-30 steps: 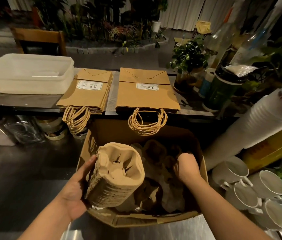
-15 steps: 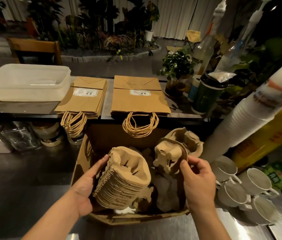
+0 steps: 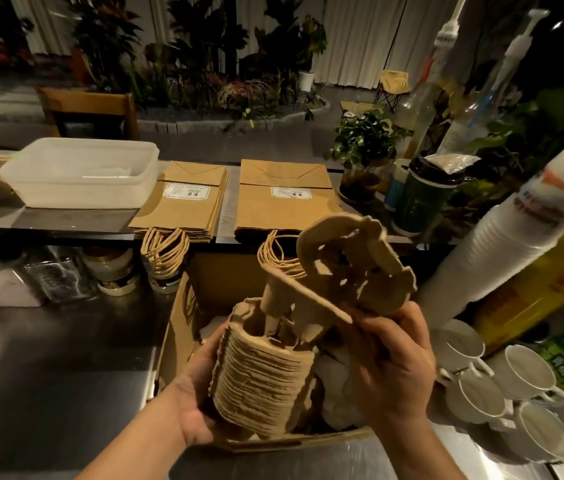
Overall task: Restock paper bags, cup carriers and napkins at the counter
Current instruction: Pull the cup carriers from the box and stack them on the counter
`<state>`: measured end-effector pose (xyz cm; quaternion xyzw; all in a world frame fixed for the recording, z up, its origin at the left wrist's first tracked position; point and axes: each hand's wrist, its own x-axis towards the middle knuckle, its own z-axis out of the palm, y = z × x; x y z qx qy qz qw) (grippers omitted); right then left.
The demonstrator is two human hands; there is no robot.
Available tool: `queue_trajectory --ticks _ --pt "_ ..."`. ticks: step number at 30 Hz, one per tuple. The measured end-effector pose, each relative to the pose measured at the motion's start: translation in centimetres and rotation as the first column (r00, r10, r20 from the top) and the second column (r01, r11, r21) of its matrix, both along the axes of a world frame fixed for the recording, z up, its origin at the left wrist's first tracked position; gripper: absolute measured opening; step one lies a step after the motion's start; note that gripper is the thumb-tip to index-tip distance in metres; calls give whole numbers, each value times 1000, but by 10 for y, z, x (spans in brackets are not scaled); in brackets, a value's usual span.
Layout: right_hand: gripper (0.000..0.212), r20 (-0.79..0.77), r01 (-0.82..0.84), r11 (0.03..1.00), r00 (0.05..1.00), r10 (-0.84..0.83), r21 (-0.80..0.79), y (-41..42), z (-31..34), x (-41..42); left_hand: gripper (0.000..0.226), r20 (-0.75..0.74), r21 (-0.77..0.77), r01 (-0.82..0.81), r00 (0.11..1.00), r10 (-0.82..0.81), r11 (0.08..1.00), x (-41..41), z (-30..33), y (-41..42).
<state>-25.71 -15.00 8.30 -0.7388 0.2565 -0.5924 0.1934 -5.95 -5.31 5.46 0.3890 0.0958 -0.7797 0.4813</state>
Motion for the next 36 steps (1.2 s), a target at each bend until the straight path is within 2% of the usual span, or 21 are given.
queue_trajectory --ticks 7,9,12,15,18,21,24,29,32,36 --pt "18 -142 -96 956 988 58 -277 -16 1 15 65 -65 24 -24 998 25 999 10 -6 4" --pt "18 -190 -133 937 979 74 -324 -18 3 17 61 -80 -8 -49 996 48 999 11 -4 4" --pt "28 -270 -218 915 955 127 -341 -18 8 16 59 -27 -48 -97 995 95 994 11 -1 5" --pt "31 -275 -320 930 924 265 -180 -15 15 15 65 68 -61 -148 986 152 987 14 -4 5" --pt "30 -172 -376 924 908 382 68 -10 20 16 68 175 -79 -157 970 169 984 13 -7 5" --pt "19 -57 -260 925 956 286 277 -1 22 24 65 235 -134 -183 949 210 974 10 -8 6" --pt "11 60 -177 876 984 168 448 9 25 34 62 284 -160 -222 923 260 962 8 -12 6" --pt "23 277 -224 733 959 50 643 12 35 47 46 361 -179 -268 877 316 947 4 -10 5" --pt "30 397 -284 686 918 -8 669 7 45 48 51 394 -194 -285 854 341 939 5 -9 4" --pt "31 429 -371 540 903 21 755 4 59 43 54 405 -215 -299 839 363 930 8 -9 3"
